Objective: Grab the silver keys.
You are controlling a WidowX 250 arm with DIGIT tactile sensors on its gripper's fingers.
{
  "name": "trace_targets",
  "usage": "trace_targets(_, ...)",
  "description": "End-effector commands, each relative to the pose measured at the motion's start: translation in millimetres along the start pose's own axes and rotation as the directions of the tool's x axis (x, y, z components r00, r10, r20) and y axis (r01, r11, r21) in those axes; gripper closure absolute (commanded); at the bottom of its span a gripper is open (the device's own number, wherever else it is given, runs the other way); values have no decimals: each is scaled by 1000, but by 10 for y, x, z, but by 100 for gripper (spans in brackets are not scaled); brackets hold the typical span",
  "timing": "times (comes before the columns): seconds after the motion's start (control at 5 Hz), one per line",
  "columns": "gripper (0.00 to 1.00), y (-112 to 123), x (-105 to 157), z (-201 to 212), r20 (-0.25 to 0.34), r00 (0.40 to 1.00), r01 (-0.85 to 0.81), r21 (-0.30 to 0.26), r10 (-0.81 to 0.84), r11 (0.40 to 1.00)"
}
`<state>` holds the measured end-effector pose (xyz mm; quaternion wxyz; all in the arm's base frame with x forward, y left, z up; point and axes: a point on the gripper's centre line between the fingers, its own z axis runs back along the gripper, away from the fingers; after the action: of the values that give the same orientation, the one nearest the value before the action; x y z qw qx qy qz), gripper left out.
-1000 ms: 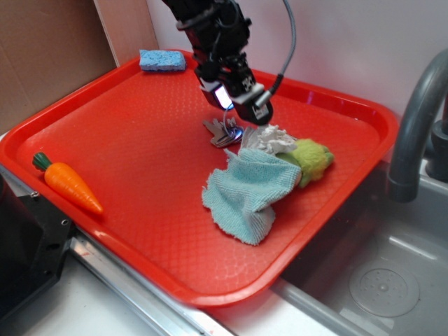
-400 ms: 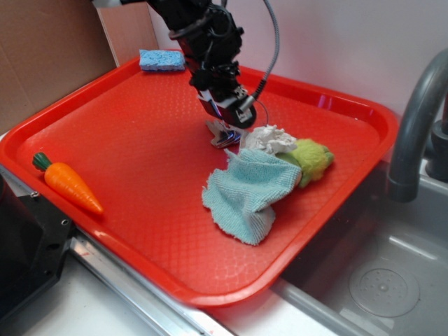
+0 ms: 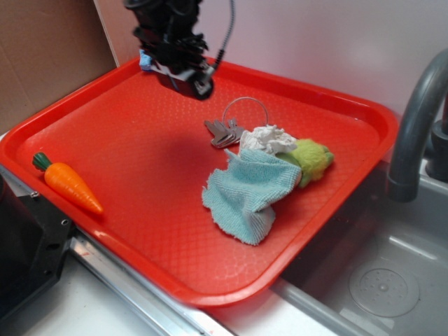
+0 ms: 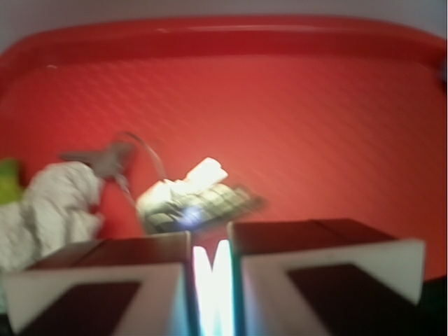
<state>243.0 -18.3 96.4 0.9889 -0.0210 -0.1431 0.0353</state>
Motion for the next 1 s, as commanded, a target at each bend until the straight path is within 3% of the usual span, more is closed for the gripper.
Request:
trace_targets(0.0,100,345,-36,912,88,921,-390,201,380,899)
trace_targets(0.2,100,341,60,850,37,954,-300,164,298,940)
trace_targets(0.4,0,278,116,689,55,990,-137,104,132,985)
trace_targets(0.6,0,167,264,309,92,993,82,-47,-77,996)
trace_targets(0.8,0,56,307,103,69,982,181,-123,-174,976)
